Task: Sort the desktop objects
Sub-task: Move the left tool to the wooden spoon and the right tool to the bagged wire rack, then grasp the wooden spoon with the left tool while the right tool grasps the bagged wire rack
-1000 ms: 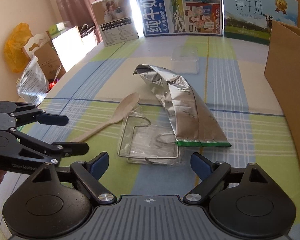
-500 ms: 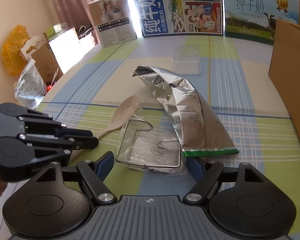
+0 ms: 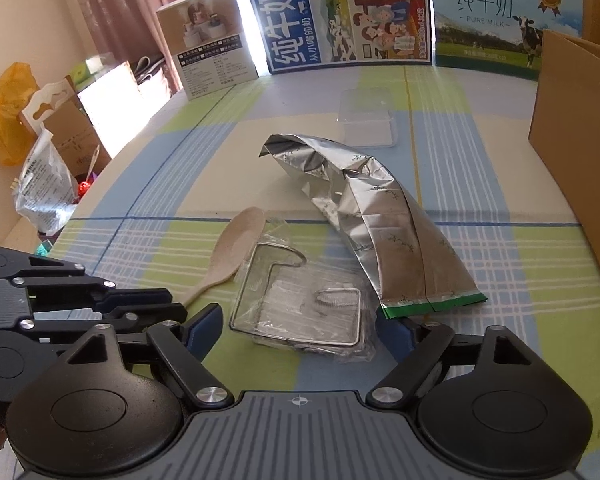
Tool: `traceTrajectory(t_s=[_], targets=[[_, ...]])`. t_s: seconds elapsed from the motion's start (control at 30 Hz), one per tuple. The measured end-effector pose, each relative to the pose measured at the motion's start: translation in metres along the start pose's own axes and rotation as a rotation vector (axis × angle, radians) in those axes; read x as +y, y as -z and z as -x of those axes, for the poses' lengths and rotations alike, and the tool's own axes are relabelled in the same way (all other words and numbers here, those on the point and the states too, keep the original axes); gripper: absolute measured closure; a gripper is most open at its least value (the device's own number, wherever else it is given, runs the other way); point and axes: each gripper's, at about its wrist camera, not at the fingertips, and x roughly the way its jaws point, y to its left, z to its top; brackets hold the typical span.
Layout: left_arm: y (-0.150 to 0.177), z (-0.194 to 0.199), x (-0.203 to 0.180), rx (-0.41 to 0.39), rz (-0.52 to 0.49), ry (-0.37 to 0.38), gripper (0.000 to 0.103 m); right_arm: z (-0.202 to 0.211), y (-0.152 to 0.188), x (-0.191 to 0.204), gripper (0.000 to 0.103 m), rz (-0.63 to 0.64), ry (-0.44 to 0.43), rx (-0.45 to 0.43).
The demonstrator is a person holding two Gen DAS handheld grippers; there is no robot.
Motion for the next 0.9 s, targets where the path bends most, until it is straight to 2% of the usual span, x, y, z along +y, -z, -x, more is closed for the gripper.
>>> traceTrajectory(t_s=[0.17, 0.2, 0.23, 0.27, 0.4, 0.53, 0.73, 0.9], targets=[[0.001, 0.000, 0.002, -0.007, 0.014, -0.003, 0.094, -0.006, 0.000, -0.001, 0.018, 0.000, 0.011, 0.002], [0.001, 0.000, 0.002, -0.008, 0.018, -0.004, 0.094, -0.006, 0.000, -0.001, 0.019, 0.000, 0.012, 0.002], [0.001, 0.000, 0.002, -0.008, 0.022, -0.005, 0.094, -0.005, 0.000, -0.001, 0.027, 0.005, 0.010, -0.002], [0.001, 0.000, 0.002, -0.007, 0.030, -0.005, 0.094, -0.003, 0.001, -0.001, 0.029, 0.017, 0.004, -0.007], [0.001, 0.001, 0.001, 0.011, 0.057, -0.001, 0.097, 0.007, 0.009, -0.005, 0.030, 0.039, 0.005, 0.006], [0.001, 0.006, -0.012, 0.034, 0.062, -0.009, 0.097, 0.030, 0.025, -0.018, 0.030, 0.024, 0.008, 0.026], [0.007, 0.018, -0.045, 0.043, 0.085, 0.031, 0.097, 0.079, 0.060, -0.046, 0.030, -0.009, 0.046, 0.046], [0.013, 0.037, -0.080, 0.052, 0.052, 0.066, 0.097, 0.115, 0.082, -0.066, 0.030, -0.032, 0.080, 0.056]])
